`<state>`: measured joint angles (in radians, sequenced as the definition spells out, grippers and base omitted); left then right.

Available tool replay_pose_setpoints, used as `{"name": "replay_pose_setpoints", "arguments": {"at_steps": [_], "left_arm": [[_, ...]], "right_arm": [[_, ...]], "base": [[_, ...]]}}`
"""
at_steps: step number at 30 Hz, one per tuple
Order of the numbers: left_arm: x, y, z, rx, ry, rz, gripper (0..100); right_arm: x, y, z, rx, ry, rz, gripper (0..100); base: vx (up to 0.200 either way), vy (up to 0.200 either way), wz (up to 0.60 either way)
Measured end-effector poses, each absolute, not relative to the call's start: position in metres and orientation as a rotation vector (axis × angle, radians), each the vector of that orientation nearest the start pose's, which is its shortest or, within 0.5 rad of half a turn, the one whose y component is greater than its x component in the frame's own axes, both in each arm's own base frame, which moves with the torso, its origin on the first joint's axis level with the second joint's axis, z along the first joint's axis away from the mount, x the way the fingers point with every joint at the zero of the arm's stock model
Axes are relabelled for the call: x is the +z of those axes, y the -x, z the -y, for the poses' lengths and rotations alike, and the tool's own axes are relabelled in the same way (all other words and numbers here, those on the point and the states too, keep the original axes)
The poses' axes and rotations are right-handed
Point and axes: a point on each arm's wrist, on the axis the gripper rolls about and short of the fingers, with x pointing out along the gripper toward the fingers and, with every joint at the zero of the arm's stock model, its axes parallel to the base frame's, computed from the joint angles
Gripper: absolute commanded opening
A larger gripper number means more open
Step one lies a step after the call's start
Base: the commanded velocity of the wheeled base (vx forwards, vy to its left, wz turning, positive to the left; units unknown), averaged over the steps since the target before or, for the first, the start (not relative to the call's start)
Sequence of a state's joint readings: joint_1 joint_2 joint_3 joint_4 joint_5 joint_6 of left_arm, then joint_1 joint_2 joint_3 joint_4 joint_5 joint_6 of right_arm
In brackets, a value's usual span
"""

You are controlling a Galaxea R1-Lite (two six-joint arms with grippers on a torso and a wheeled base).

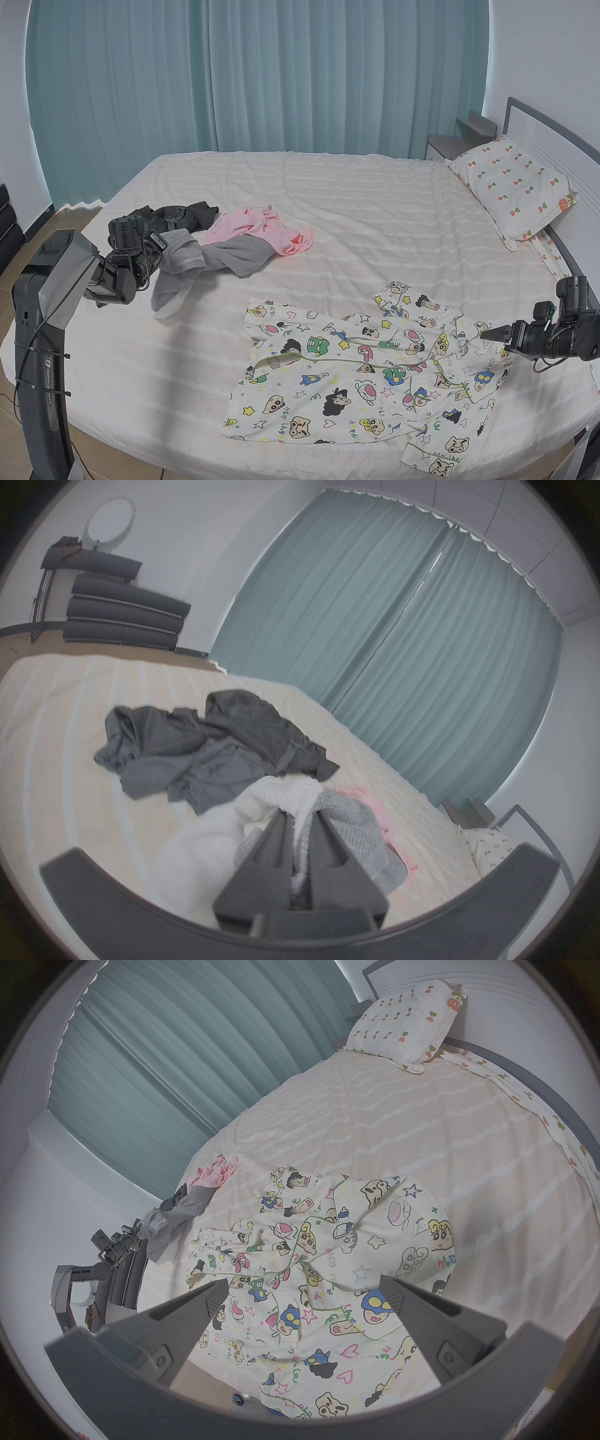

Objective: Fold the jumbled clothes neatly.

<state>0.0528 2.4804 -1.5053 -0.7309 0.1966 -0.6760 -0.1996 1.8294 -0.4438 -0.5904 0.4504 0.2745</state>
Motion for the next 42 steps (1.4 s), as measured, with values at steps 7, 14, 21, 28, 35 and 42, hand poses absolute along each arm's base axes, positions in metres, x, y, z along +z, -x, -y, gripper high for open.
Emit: {"name": "replay_pose_setpoints", "arguments": {"at_steps": [7,14,21,28,35,42], "left_arm": [[0.054,-0.487,-0.042,0.344,0.618,-0.174,100],[0.047,-0.467,-0.028,0.324,0.595,-0.266,100],[0.064,-0.439,-0.002,0.233,0.592,-0.328,100],[0.079,-0.409,0.062,0.041,0.583,-0.407,100],[0.065,-0.398,0.109,-0.126,0.599,-0.511,100],[0.030,-0.414,0.122,-0.142,0.591,-0.570,100]], "right_arm": [[0.061,-0.250,0.041,0.134,-0.515,-0.787,100],[0.060,-0.250,0.041,0.134,-0.516,-0.790,100],[0.060,-0.249,0.040,0.150,-0.523,-0.795,100],[0.058,-0.246,0.039,0.170,-0.534,-0.804,100],[0.056,-0.243,0.038,0.179,-0.543,-0.819,100],[0.055,-0.241,0.037,0.187,-0.548,-0.825,100]], "base": [[0.000,0.000,0.00],[0.000,0.000,0.00],[0.000,0.000,0.00],[0.000,0.000,0.00],[0.000,0.000,0.00],[0.000,0.000,0.00]]}}
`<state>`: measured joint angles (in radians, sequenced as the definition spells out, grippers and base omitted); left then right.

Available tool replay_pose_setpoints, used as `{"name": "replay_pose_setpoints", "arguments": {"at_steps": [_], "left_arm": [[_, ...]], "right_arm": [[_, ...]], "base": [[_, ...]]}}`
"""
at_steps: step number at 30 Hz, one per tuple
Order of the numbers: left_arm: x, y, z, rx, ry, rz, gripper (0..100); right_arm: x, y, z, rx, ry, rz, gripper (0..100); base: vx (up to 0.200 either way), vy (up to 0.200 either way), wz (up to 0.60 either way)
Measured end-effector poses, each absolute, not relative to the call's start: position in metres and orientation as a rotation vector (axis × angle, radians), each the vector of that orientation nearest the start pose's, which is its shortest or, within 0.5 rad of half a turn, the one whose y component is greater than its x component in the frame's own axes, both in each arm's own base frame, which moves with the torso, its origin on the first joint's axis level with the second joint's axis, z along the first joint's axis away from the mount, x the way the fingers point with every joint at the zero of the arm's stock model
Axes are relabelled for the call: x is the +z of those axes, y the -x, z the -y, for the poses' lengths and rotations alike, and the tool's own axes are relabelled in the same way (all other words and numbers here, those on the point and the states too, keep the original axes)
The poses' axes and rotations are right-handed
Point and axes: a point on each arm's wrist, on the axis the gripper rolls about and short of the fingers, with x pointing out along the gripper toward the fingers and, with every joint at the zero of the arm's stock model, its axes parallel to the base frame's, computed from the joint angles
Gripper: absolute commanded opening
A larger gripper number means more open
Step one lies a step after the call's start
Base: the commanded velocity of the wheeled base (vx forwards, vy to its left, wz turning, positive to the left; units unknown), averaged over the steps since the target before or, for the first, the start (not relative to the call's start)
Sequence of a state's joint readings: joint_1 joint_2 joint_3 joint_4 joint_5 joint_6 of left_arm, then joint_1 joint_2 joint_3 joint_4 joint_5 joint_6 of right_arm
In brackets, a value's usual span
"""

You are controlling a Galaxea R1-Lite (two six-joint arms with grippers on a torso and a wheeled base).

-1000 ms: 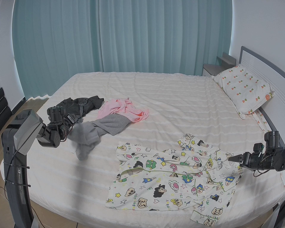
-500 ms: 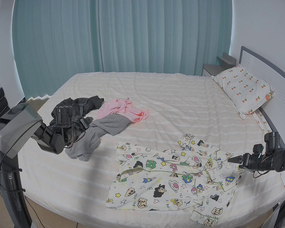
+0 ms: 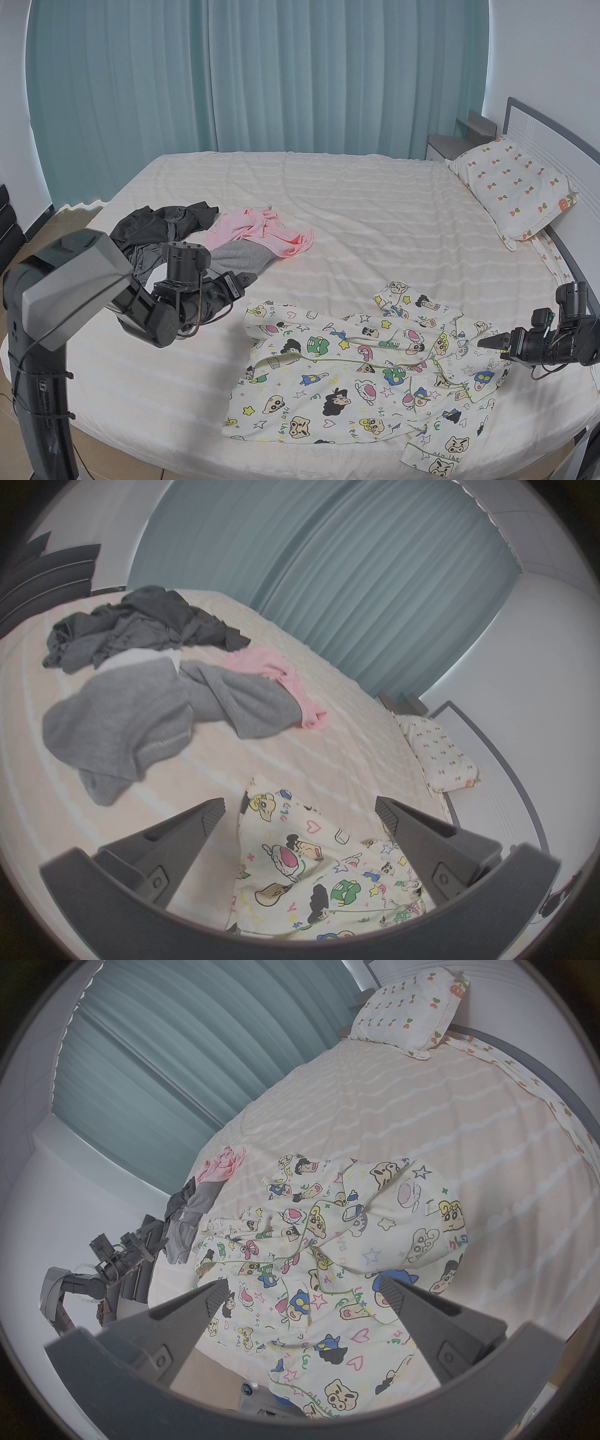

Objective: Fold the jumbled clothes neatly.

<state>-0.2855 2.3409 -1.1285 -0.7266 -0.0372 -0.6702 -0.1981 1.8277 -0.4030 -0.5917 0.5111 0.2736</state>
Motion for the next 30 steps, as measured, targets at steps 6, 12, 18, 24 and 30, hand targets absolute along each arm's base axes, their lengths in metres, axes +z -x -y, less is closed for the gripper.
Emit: {"name": "replay_pose_setpoints", "arguments": {"at_steps": [6,12,18,24,30], "left_arm": [[-0.001,-0.425,0.126,-0.149,0.589,-0.673,100],[-0.013,-0.432,0.128,-0.140,0.628,-0.708,100],[-0.026,-0.438,0.133,-0.137,0.625,-0.734,100],[-0.032,-0.448,0.135,-0.130,0.622,-0.752,100],[-0.039,-0.458,0.143,-0.125,0.612,-0.767,0]], "right_arm": [[0.054,-0.239,0.036,0.192,-0.550,-0.831,100],[0.053,-0.239,0.036,0.192,-0.551,-0.834,100],[0.053,-0.239,0.035,0.195,-0.550,-0.835,100],[0.053,-0.239,0.035,0.198,-0.550,-0.838,100],[0.052,-0.239,0.034,0.207,-0.551,-0.839,100]], "base": [[0.000,0.000,0.00],[0.000,0.000,0.00],[0.000,0.000,0.00],[0.000,0.000,0.00],[0.000,0.000,0.00]]}}
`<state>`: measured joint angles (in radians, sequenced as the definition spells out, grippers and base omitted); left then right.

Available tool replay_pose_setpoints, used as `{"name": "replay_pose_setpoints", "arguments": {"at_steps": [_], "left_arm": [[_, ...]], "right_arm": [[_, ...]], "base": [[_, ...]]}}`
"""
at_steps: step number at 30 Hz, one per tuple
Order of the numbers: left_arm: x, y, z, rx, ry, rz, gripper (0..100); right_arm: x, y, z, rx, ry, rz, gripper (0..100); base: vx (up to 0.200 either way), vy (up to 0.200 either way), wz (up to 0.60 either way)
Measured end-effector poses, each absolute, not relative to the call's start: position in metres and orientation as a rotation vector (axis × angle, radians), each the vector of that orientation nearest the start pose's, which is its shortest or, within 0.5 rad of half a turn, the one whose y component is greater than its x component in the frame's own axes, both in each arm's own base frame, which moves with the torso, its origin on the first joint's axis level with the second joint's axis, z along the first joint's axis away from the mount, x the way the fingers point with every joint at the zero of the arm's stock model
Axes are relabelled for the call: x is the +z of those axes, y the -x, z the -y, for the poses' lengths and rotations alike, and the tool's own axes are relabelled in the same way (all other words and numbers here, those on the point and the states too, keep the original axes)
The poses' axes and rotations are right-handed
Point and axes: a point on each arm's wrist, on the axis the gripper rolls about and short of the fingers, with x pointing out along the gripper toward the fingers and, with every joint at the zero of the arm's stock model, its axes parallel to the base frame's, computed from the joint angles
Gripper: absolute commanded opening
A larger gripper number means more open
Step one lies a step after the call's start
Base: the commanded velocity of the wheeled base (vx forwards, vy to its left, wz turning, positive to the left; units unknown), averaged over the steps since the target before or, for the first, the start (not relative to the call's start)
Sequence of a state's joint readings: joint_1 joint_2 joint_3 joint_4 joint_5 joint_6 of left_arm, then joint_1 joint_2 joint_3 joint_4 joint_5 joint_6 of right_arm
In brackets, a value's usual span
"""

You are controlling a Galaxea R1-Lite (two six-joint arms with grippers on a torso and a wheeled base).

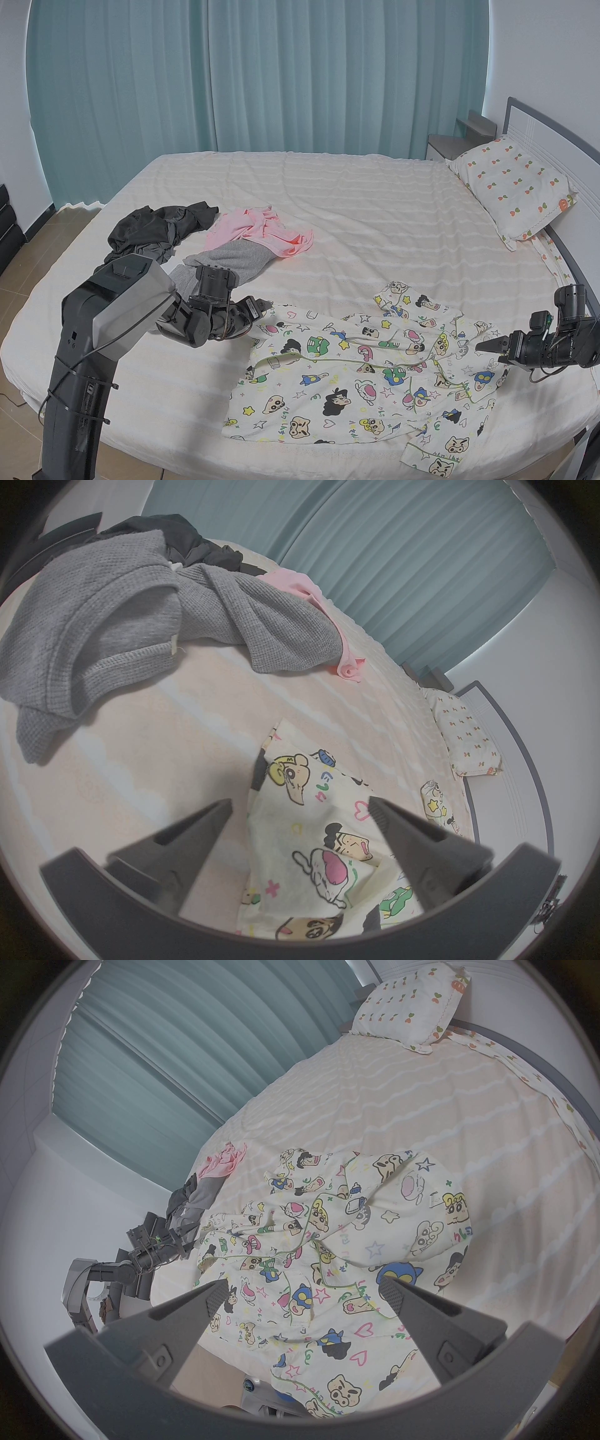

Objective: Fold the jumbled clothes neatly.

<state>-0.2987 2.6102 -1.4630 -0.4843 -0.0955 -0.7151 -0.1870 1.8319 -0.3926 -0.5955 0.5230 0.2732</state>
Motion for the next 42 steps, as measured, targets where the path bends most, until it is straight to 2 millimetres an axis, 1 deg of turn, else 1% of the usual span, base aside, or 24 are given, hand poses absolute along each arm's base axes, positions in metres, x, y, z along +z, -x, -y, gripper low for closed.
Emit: {"name": "replay_pose_setpoints", "arguments": {"at_steps": [4,11,16,23,31,32,37,42], "left_arm": [[-0.041,-0.463,0.147,-0.125,0.609,-0.761,0],[-0.039,-0.473,0.148,-0.054,0.592,-0.691,0],[-0.029,-0.483,0.147,-0.005,0.589,-0.609,0],[-0.010,-0.496,0.148,-0.011,0.605,-0.518,0],[-0.007,-0.503,0.146,-0.003,0.602,-0.483,0],[-0.008,-0.505,0.144,0.003,0.598,-0.477,100],[-0.013,-0.509,0.139,0.034,0.574,-0.461,100],[-0.017,-0.509,0.139,0.040,0.569,-0.473,100]], "right_arm": [[0.053,-0.241,0.034,0.217,-0.544,-0.816,100],[0.050,-0.241,0.033,0.220,-0.546,-0.822,100],[0.048,-0.240,0.033,0.220,-0.549,-0.831,100],[0.047,-0.240,0.033,0.219,-0.550,-0.836,100],[0.047,-0.240,0.033,0.218,-0.550,-0.837,100],[0.047,-0.240,0.033,0.218,-0.549,-0.837,100],[0.047,-0.240,0.033,0.218,-0.549,-0.836,100],[0.047,-0.240,0.033,0.218,-0.548,-0.836,100]], "base": [[0.000,0.000,0.00],[0.000,0.000,0.00],[0.000,0.000,0.00],[0.000,0.000,0.00],[0.000,0.000,0.00],[0.000,0.000,0.00],[0.000,0.000,0.00],[0.000,0.000,0.00]]}}
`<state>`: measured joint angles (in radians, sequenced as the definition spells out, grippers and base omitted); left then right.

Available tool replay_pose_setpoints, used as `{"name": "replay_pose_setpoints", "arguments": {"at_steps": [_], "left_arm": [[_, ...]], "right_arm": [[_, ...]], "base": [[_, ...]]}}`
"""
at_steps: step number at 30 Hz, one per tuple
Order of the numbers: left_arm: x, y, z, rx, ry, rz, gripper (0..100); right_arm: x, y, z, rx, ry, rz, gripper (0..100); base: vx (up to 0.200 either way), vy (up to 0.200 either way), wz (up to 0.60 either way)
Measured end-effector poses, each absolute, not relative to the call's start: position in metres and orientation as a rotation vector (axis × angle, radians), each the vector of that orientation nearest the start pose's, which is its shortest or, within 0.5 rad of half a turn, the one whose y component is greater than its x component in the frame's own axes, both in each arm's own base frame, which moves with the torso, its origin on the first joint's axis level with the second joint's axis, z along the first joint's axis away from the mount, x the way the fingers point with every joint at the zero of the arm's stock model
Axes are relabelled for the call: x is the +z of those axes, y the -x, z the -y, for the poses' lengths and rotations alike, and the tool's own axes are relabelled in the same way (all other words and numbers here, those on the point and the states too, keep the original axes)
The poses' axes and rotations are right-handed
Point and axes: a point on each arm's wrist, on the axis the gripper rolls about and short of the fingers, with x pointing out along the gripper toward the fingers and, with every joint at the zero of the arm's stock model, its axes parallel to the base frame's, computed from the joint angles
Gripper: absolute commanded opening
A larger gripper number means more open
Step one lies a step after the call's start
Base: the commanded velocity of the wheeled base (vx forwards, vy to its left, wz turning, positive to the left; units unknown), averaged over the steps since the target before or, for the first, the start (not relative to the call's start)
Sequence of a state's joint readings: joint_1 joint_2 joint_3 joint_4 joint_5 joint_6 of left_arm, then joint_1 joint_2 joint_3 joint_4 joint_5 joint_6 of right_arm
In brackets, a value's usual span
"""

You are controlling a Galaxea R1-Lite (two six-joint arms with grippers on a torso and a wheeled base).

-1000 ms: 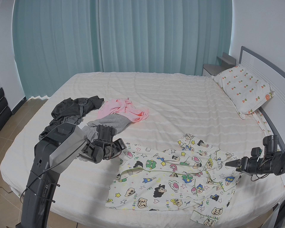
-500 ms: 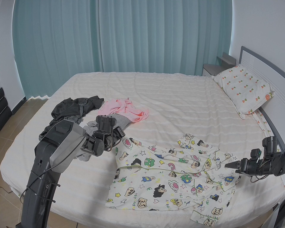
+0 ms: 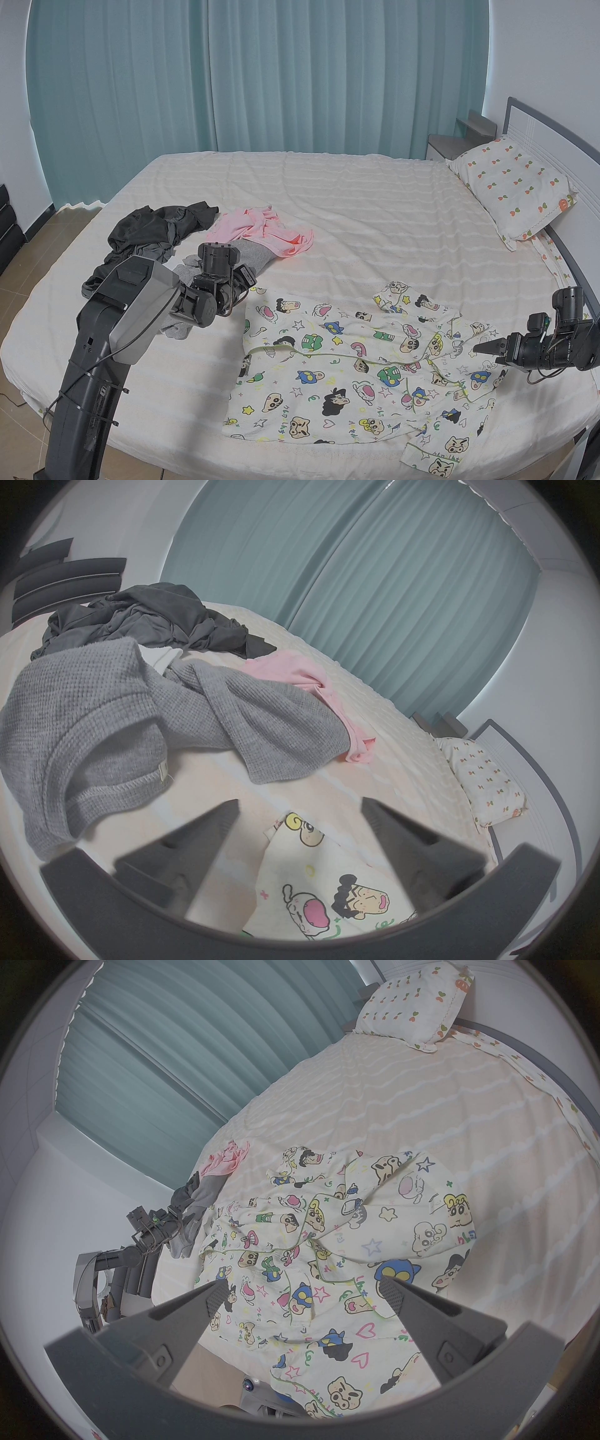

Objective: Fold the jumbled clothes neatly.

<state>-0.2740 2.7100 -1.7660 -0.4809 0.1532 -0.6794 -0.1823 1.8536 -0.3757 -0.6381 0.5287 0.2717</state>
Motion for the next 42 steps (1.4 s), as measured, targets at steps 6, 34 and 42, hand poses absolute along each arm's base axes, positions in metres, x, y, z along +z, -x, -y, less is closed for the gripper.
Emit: {"name": "replay_pose_setpoints", "arguments": {"at_steps": [6,34,42], "left_arm": [[-0.023,-0.496,0.134,0.065,0.563,-0.529,100],[0.013,-0.366,0.189,0.064,0.783,-0.805,100],[0.002,-0.359,0.195,0.081,0.746,-0.855,100]], "right_arm": [[0.047,-0.238,0.033,0.217,-0.549,-0.836,100],[0.028,-0.227,0.027,0.260,-0.537,-0.786,100],[0.027,-0.226,0.027,0.257,-0.539,-0.790,100]], "base": [[0.000,0.000,0.00],[0.000,0.000,0.00],[0.000,0.000,0.00]]}}
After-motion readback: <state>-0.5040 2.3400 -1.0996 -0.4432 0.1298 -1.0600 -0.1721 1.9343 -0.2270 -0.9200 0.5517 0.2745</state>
